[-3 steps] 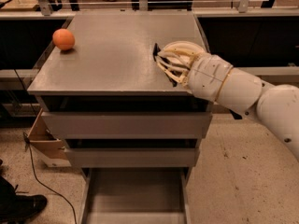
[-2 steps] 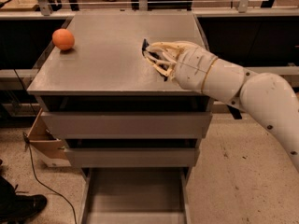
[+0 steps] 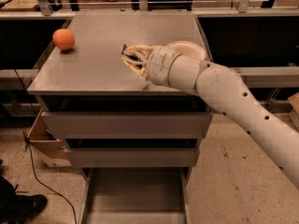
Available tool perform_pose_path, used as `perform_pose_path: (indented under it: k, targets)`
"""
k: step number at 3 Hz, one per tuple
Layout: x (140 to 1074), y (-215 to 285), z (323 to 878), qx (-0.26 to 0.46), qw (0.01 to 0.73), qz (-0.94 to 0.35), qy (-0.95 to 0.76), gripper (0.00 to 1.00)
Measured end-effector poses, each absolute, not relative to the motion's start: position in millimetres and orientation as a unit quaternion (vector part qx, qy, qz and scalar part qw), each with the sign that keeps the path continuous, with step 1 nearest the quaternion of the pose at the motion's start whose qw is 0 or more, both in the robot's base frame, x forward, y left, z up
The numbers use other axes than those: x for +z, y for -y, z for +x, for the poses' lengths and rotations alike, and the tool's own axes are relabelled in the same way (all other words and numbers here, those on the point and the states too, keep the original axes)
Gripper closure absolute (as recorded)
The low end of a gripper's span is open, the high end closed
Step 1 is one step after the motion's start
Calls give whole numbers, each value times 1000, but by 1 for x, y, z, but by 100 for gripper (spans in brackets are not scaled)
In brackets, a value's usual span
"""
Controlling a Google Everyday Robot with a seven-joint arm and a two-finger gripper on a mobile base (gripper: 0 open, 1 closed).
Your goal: Pick rxbar blueberry from bottom drawer and place on counter
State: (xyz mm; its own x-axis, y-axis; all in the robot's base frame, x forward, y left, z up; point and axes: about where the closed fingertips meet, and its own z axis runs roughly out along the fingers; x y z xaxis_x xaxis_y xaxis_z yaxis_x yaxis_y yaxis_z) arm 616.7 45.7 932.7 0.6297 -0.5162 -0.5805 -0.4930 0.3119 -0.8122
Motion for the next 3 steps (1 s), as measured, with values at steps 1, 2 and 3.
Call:
perform_pose_path:
  k: [1, 2, 3]
  targets:
    - [901, -70, 636, -6, 668, -597, -444, 98]
    - [883, -83, 643, 6, 660, -601, -451, 75]
    - [869, -93, 645, 28, 658, -600, -454, 51]
